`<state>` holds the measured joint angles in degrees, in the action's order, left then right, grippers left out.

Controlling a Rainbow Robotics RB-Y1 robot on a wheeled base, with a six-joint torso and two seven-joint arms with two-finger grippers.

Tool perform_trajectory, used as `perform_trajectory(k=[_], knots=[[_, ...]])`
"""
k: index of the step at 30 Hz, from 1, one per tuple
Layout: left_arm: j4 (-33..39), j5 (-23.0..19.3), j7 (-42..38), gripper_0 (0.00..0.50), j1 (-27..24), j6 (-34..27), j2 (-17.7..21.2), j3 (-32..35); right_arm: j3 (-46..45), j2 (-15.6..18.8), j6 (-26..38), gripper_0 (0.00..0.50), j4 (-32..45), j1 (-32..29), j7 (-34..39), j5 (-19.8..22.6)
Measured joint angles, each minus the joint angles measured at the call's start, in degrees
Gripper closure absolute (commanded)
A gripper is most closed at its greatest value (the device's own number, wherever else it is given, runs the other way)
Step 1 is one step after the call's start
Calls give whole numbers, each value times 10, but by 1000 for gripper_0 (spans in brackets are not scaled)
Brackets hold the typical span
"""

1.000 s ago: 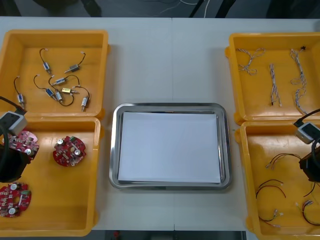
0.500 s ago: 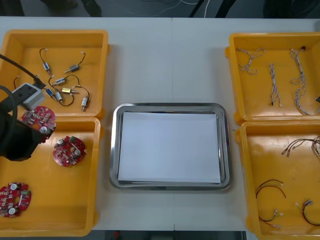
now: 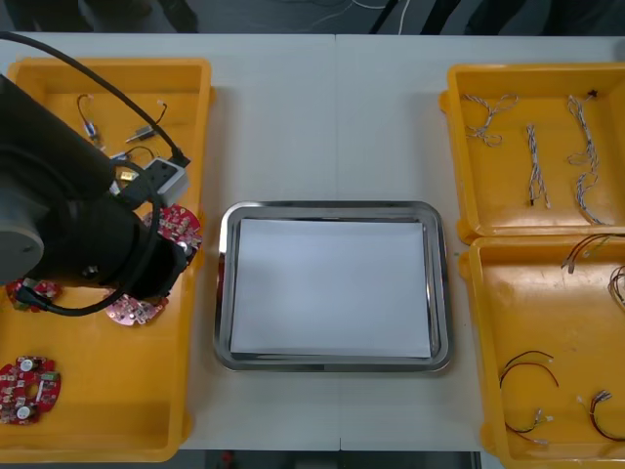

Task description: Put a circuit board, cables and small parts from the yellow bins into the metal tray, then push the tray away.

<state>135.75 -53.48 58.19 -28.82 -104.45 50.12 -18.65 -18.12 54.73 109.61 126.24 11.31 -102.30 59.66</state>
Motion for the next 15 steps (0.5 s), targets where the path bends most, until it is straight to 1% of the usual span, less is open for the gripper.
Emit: perform_trajectory(k=[3,8,12,15], knots=[[-16,11,0,500,-32,0,-13,-41,31,11,0,500,11,26,0,25],[-21,35,-1,500,-69,1,-31,-107,64,12,0,500,12,66,0,69],[-23,54,-12,500,-94,1,-52,-151,95,12,1,500,12,99,0,80],[-26,74,-40,500,-106,1,-71,-181,121,12,1,500,12,119,0,83]])
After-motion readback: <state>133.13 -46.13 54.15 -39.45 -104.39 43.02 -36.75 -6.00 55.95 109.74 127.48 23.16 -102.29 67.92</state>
